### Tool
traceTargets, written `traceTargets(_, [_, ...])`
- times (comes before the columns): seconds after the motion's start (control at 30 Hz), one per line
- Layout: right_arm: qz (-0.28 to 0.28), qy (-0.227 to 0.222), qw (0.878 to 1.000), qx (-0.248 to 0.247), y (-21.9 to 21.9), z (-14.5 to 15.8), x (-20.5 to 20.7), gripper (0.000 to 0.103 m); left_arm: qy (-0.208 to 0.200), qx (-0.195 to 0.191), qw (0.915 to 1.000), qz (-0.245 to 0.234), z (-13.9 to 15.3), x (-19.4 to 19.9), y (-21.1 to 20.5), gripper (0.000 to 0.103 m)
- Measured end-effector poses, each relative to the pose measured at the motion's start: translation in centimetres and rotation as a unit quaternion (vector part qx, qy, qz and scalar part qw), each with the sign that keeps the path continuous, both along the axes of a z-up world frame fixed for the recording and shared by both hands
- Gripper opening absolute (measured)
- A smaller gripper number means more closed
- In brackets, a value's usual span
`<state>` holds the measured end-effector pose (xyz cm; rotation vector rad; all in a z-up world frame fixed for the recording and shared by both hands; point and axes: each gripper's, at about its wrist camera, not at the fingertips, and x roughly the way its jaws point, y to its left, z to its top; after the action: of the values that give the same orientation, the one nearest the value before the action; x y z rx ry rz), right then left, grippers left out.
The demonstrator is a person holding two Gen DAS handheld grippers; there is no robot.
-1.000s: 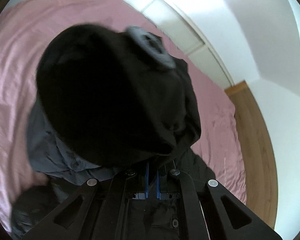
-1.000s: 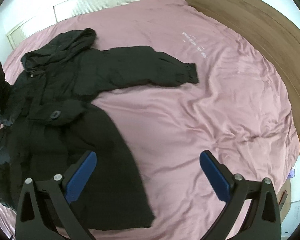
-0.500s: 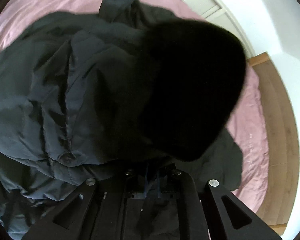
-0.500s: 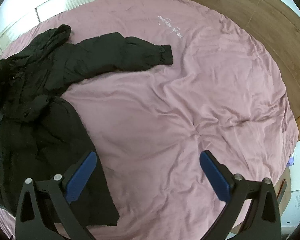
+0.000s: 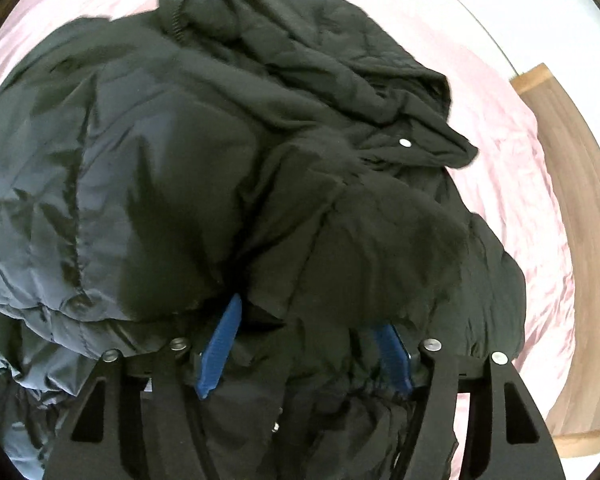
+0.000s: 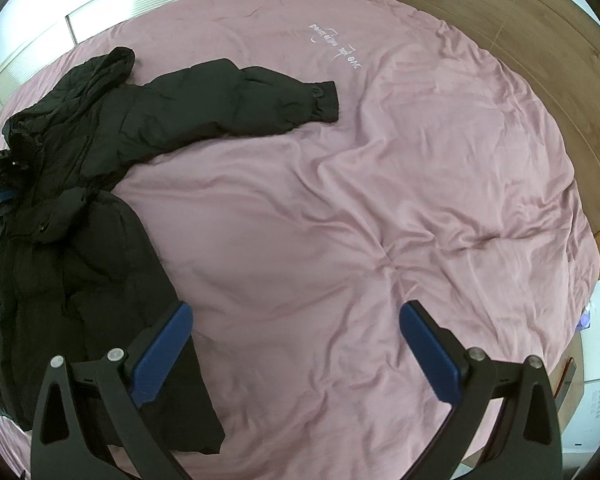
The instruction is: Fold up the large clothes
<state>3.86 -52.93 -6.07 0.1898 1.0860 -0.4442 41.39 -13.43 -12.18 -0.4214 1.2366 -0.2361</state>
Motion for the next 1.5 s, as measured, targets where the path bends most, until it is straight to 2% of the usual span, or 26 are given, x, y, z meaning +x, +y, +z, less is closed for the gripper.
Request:
traceTargets(0.3, [0.013, -0.009, 1.000, -0.001, 1.6, 0.3, 0.9, 0.103, -0.054, 0.019, 0.9976, -0.038, 4.2, -1.6, 1.1, 0.067])
traceTargets(0.5, [0.040, -0.016, 0.999, -0.002, 4.2, 0.4, 3.0, 0.103, -0.094, 0.045, 0.9942, -0.027, 6.9, -2.7, 4.8, 0.066])
traceTargets(0.63, [0.079, -0.025, 0.997, 0.003, 7.4, 0.6, 5.3, 0.103, -0.102, 0.061, 0.9928, -0.017, 7.6, -3.1, 8.2, 0.067])
traceTargets(0.7, [0.112, -0.029, 0.993, 0.004, 9.9, 0.7, 7.1, 0.103, -0.105, 0.084, 0.9908, -0.013, 7.9, -3.2, 10.2, 0.067])
traceTargets(0.8, [0.162, -0.040, 0.986, 0.006, 14.1, 1.0, 10.2, 0.103, -0.108, 0.109, 0.9881, -0.003, 8.1, -2.9, 13.2, 0.075])
traceTargets(0.97, [0.244, -0.073, 0.967, 0.010, 21.8, 2.1, 16.7, 0.103, -0.115, 0.123, 0.9855, 0.022, 8.4, -1.5, 18.3, 0.075])
traceTargets(1.1, [0.296, -0.105, 0.949, 0.017, 27.5, 3.2, 22.0, 0.103, -0.125, 0.132, 0.9828, 0.033, 8.5, 0.2, 20.4, 0.075])
traceTargets(1.3, [0.360, -0.147, 0.921, 0.012, 35.6, 4.3, 30.5, 0.103, -0.137, 0.144, 0.9795, 0.032, 8.1, 2.8, 20.9, 0.075])
traceTargets(1.4, [0.373, -0.159, 0.914, 0.012, 38.2, 4.0, 34.0, 0.103, -0.137, 0.148, 0.9790, 0.028, 7.0, 4.2, 20.2, 0.075])
traceTargets(1.5, [0.379, -0.158, 0.912, 0.003, 40.3, 2.6, 37.0, 0.103, -0.131, 0.152, 0.9794, 0.025, 5.5, 5.0, 19.4, 0.075])
